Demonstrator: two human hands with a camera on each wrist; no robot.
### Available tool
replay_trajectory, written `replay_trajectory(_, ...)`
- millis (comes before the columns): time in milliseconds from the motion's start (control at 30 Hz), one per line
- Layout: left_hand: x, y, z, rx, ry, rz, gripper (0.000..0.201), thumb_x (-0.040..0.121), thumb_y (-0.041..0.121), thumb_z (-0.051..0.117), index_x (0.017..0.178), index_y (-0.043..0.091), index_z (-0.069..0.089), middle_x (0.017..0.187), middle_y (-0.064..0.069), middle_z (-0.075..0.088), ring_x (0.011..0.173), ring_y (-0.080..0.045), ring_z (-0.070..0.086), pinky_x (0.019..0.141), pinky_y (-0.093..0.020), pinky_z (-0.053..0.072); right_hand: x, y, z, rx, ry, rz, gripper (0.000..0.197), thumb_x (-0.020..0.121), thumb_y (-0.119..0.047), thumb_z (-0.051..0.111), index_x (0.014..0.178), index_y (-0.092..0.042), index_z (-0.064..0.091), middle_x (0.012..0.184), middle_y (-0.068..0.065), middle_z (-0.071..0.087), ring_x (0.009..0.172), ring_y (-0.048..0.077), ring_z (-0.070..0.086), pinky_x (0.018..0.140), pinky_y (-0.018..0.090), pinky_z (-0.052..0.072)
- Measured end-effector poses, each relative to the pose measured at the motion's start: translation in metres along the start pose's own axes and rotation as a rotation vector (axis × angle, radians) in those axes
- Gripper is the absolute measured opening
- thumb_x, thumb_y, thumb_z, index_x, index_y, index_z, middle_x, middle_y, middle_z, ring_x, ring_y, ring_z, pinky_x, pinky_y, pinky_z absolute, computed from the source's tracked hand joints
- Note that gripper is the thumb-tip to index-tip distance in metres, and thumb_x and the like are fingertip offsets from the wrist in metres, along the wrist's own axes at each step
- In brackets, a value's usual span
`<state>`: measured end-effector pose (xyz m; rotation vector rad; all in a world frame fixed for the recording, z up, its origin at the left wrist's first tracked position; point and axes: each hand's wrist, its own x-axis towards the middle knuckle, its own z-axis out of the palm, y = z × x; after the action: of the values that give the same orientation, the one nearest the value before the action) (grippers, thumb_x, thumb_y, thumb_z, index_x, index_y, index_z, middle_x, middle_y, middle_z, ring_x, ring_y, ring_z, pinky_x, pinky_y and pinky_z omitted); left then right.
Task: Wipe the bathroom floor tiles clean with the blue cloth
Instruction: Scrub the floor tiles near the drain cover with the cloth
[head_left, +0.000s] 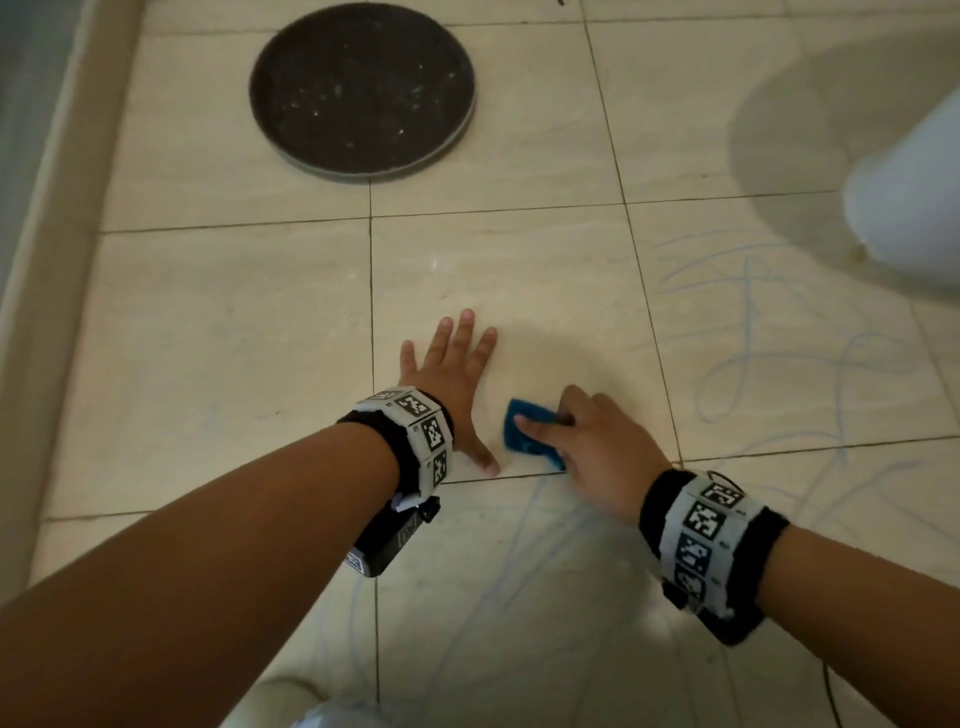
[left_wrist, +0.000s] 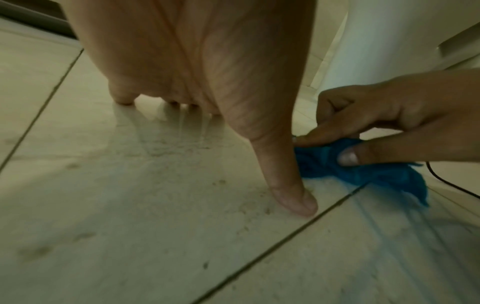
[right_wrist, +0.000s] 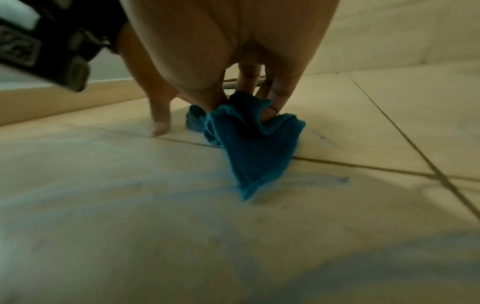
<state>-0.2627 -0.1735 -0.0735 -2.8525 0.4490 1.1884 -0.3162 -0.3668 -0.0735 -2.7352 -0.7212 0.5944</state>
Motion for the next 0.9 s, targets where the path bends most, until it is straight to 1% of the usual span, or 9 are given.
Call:
replay_trajectory(133,-0.002,0.001,-0.003,0.0,0.005,-0.005,0.151,0.054,0.066,0.081,0.146,0.023,-0.03,0.151,-0.005,-0.04,0.143,-0.026,-0.029,0.117,-0.058,-0.003,0.017,0.038,-0.016,0.133,0.119,0.224,0.043,0.095,-0.018,0.045,0.132,-0.038,0.049,0.099,0.0,0.036,0.085,0.022,0.046,0.075,0.031,0.04)
replay_trajectory(233,-0.003,0.002,-0.005,0.004,-0.005,-0.005,0.151,0.054,0.066,0.082,0.146,0.023,-0.03,0.151,-0.005,-0.04,0.143,-0.026,-0.028,0.117,-0.057,-0.002,0.019,0.04,-0.014,0.101,0.184,0.387,0.044,0.095,-0.017,0.046,0.137,-0.031,0.045,0.101,0.005,0.038,0.088,0.028,0.047,0.073,0.032,0.041)
replay_trajectory(400,-0.002,0.001,-0.005,0.008,-0.003,-0.008,0.15,0.054,0.067,0.08,0.147,0.022,-0.029,0.152,-0.005,-0.039,0.144,-0.027,-0.027,0.117,-0.057,0.0,0.007,-0.004,0.007,0.008,0.085,-0.024,0.053,0.088,-0.015,0.058,0.136,-0.032,0.046,0.1,0.01,0.044,0.082,0.029,0.044,0.063,0.036,0.042)
replay_trajectory(500,-0.001,0.001,-0.004,-0.005,-0.003,-0.003,0.15,0.054,0.066,0.082,0.147,0.023,-0.028,0.152,-0.004,-0.038,0.144,-0.026,-0.026,0.117,-0.057,0.0,0.017,0.022,-0.006,0.012,0.044,0.006,0.042,0.092,-0.025,0.049,0.133,-0.034,0.048,0.102,0.005,0.042,0.085,0.026,0.048,0.068,0.032,0.041)
replay_trajectory(600,-0.001,0.0,-0.004,-0.022,0.002,-0.003,0.151,0.053,0.064,0.083,0.147,0.025,-0.027,0.152,-0.002,-0.038,0.144,-0.025,-0.025,0.117,-0.057,0.0,0.024,0.053,-0.014,-0.013,0.17,0.208,0.053,0.086,-0.049,0.034,0.129,-0.024,0.051,0.094,0.001,0.041,0.073,0.016,0.045,0.058,0.023,0.034)
replay_trajectory(667,0.0,0.001,-0.005,-0.023,0.0,-0.008,0.152,0.051,0.064,0.083,0.147,0.026,-0.027,0.152,-0.002,-0.039,0.144,-0.025,-0.025,0.117,-0.058,0.001,0.02,0.044,-0.012,-0.069,0.17,0.324,0.051,0.09,-0.044,0.032,0.138,-0.027,0.041,0.101,0.003,0.039,0.08,0.019,0.043,0.062,0.022,0.03)
replay_trajectory(767,0.001,0.001,-0.006,-0.017,0.003,-0.01,0.152,0.052,0.064,0.083,0.147,0.024,-0.028,0.152,-0.003,-0.038,0.144,-0.026,-0.025,0.117,-0.058,0.002,0.006,-0.011,0.002,-0.09,0.028,0.102,0.055,0.093,-0.022,0.049,0.143,-0.035,0.031,0.114,0.01,0.038,0.095,0.031,0.043,0.069,0.033,0.036)
replay_trajectory(833,0.0,0.001,-0.005,-0.018,0.008,-0.01,0.152,0.052,0.064,0.083,0.147,0.024,-0.028,0.152,-0.004,-0.038,0.144,-0.026,-0.025,0.117,-0.058,0.001,0.001,-0.027,0.009,-0.095,-0.031,-0.07,0.056,0.091,-0.021,0.055,0.142,-0.034,0.036,0.113,0.01,0.041,0.094,0.031,0.044,0.065,0.034,0.036)
replay_trajectory(900,-0.001,0.002,-0.006,-0.027,0.0,-0.007,0.152,0.052,0.063,0.084,0.147,0.024,-0.028,0.152,-0.004,-0.038,0.144,-0.025,-0.026,0.117,-0.058,0.0,0.007,-0.006,-0.003,-0.085,-0.001,-0.071,0.05,0.093,-0.025,0.052,0.14,-0.037,0.038,0.109,0.008,0.042,0.092,0.029,0.045,0.066,0.032,0.034)
